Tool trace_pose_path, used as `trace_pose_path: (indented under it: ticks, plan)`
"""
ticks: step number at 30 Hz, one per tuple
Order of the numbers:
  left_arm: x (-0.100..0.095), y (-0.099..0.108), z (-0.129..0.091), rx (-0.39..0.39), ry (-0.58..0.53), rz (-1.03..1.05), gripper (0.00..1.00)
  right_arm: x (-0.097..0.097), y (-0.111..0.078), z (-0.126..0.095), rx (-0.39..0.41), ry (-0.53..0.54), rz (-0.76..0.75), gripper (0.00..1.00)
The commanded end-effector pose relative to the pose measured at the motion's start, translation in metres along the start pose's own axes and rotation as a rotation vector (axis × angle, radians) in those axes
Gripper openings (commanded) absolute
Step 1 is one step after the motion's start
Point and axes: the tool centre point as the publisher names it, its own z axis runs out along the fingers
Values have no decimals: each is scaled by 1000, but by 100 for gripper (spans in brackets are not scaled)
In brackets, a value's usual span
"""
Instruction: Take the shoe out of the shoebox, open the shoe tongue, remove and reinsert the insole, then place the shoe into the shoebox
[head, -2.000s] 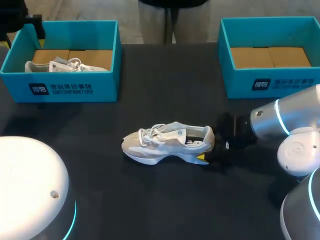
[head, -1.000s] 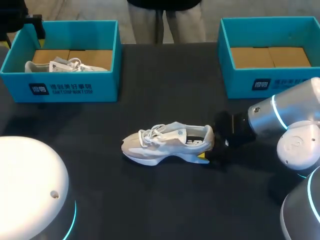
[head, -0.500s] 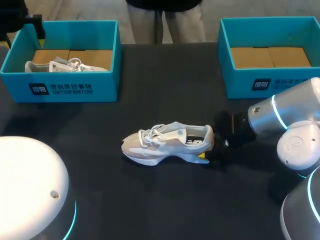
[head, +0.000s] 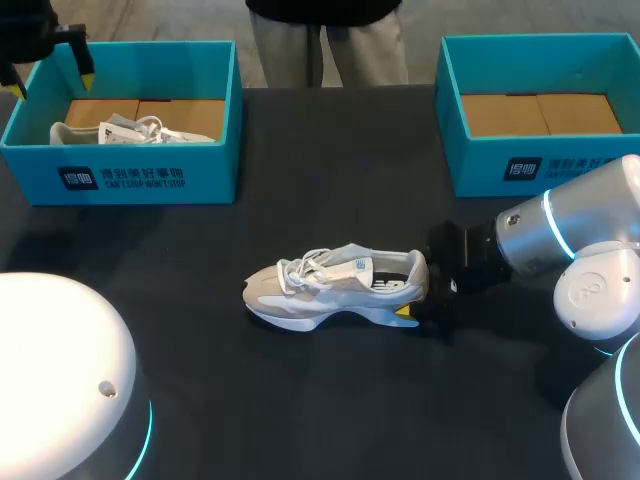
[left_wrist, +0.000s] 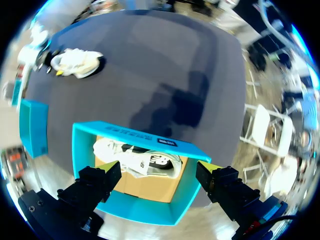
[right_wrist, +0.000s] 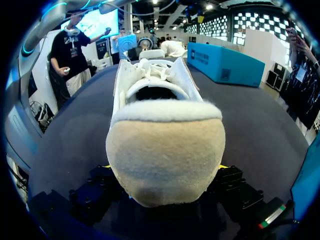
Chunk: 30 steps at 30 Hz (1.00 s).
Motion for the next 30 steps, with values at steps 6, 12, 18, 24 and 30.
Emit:
trace_pose_path:
  ticks: [6,12,18,24,30]
  plan:
    - [-27,-4,-2,33,-57,-458,100,-2,0,4,7,-1,2,0]
    - [-54,-23,-12,13,-49,-722,100,-2,0,4,7,-1,2,0]
    - [-82,-37,-13,36,-36,-900,100,-2,0,4,7,-1,2,0]
    - [-107,-52,-11,20,-46,-1041,100,-2,0,4,7,-1,2,0]
    - [-143,-75,-5,4,-53,-1070,100,-2,0,4,7,-1,2,0]
